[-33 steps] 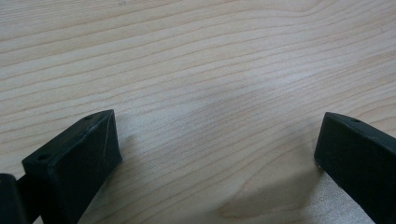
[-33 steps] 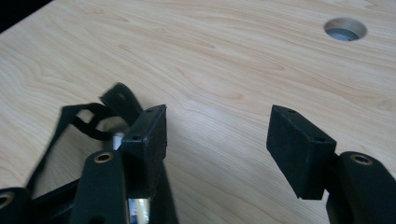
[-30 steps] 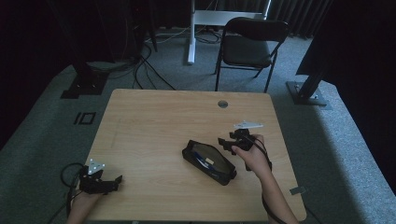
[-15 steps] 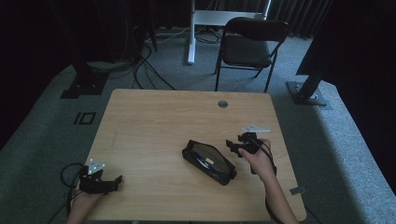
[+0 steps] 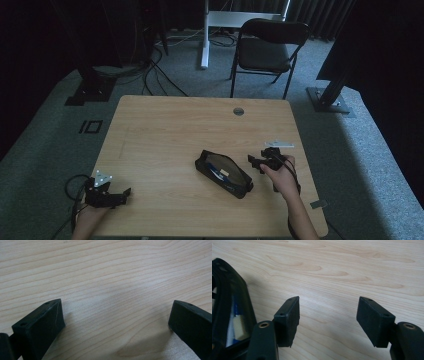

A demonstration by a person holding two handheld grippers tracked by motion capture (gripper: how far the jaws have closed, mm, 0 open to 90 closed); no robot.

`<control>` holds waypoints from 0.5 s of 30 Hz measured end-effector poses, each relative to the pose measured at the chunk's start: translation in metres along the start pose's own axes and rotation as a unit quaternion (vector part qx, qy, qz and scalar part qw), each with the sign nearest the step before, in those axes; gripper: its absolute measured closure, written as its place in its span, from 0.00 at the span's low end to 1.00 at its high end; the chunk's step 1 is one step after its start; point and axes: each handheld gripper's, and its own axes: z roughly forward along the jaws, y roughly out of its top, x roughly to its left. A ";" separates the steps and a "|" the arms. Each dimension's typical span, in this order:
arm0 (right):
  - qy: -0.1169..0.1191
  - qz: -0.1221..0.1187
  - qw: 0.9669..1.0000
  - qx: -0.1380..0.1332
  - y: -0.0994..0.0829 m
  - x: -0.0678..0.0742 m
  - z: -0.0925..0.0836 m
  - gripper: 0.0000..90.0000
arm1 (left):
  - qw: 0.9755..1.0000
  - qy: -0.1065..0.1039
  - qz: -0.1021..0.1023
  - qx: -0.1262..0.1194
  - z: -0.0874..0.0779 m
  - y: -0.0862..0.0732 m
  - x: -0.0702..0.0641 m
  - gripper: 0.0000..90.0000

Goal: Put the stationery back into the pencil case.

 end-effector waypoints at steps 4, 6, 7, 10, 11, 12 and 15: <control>-0.009 0.003 1.000 -0.001 -0.006 -0.004 -0.001 0.37 | 1.000 0.000 0.000 0.000 0.000 0.000 0.000 0.00; -0.015 0.005 1.000 -0.003 -0.010 -0.006 -0.002 0.37 | 1.000 0.000 0.000 0.000 0.000 0.000 0.000 0.00; -0.016 0.006 1.000 -0.003 -0.012 -0.007 -0.003 0.36 | 1.000 0.000 0.000 0.000 0.000 0.000 0.000 0.00; -0.023 0.006 1.000 -0.003 -0.017 -0.009 -0.004 0.35 | 1.000 0.000 0.000 0.000 0.000 0.000 0.000 0.00; -0.025 0.007 1.000 -0.004 -0.018 -0.010 -0.005 0.35 | 1.000 0.000 0.000 0.000 0.000 0.000 0.000 0.00; -0.031 0.010 0.999 -0.006 -0.020 -0.011 -0.006 0.35 | 1.000 0.000 0.000 0.000 0.000 0.000 0.000 0.00; -0.040 0.015 0.999 -0.007 -0.023 -0.014 -0.010 0.36 | 1.000 0.000 0.000 0.000 0.000 0.000 0.000 0.00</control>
